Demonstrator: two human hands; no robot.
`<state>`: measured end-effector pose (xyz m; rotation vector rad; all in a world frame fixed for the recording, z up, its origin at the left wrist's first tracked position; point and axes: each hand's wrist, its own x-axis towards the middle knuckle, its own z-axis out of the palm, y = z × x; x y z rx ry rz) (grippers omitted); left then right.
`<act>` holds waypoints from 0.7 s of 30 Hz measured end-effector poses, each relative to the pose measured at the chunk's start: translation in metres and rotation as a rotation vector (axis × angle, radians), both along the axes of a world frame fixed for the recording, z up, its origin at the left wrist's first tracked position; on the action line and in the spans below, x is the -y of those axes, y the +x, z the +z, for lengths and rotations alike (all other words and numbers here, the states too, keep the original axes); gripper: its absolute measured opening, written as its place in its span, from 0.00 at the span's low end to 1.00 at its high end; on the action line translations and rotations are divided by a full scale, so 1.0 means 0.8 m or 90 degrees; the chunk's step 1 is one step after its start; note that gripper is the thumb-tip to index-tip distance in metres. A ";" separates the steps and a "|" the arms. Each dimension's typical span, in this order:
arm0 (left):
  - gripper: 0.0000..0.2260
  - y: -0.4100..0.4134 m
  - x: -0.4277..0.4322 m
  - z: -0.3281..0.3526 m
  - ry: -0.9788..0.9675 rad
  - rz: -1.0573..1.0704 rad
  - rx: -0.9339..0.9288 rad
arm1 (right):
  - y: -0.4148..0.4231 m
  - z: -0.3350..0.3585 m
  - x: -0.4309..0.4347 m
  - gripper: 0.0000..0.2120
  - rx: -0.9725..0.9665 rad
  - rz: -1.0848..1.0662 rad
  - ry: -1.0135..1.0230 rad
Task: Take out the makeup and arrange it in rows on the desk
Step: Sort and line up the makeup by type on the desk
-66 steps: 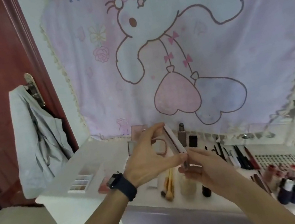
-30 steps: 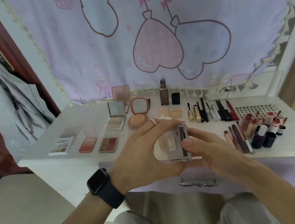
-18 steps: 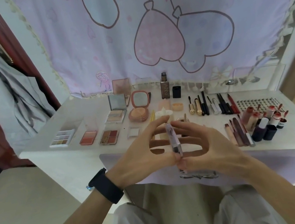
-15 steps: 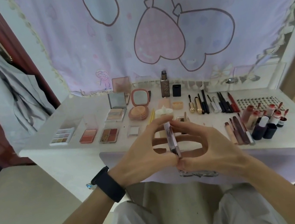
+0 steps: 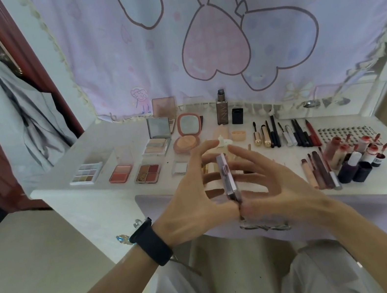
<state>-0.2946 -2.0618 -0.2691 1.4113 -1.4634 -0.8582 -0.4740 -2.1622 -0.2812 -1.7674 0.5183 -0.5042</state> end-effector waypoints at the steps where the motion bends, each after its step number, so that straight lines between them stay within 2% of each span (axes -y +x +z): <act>1: 0.47 0.002 0.000 -0.001 -0.010 -0.007 0.036 | 0.001 0.001 0.003 0.46 -0.003 -0.005 0.088; 2: 0.48 0.003 0.000 -0.002 -0.021 -0.013 0.071 | 0.003 0.002 0.007 0.45 -0.001 -0.016 0.158; 4: 0.50 0.004 0.000 0.000 -0.042 -0.025 0.143 | 0.007 0.009 0.007 0.39 -0.022 -0.021 0.214; 7: 0.51 0.005 0.002 0.005 -0.064 -0.037 0.234 | 0.017 0.018 0.002 0.24 -0.024 -0.028 0.217; 9: 0.50 0.008 0.002 0.005 -0.071 -0.037 0.260 | 0.022 0.020 0.000 0.19 -0.015 -0.066 0.174; 10: 0.50 0.009 0.001 0.004 -0.067 -0.039 0.246 | 0.023 0.018 0.000 0.20 -0.012 -0.083 0.154; 12: 0.45 0.010 -0.001 0.004 -0.023 -0.029 0.133 | 0.024 0.018 -0.003 0.22 0.001 -0.096 0.127; 15: 0.32 0.013 0.002 0.006 0.027 0.027 -0.033 | 0.025 0.015 -0.006 0.25 -0.005 -0.096 0.052; 17: 0.29 0.013 0.004 0.009 0.035 0.052 -0.066 | 0.026 0.012 -0.007 0.28 -0.014 -0.103 -0.004; 19: 0.29 0.010 0.007 0.010 0.036 0.068 -0.088 | 0.027 0.012 -0.010 0.31 -0.021 -0.105 -0.048; 21: 0.30 0.008 0.009 0.009 0.040 0.095 -0.117 | 0.030 0.014 -0.014 0.29 -0.020 -0.100 -0.098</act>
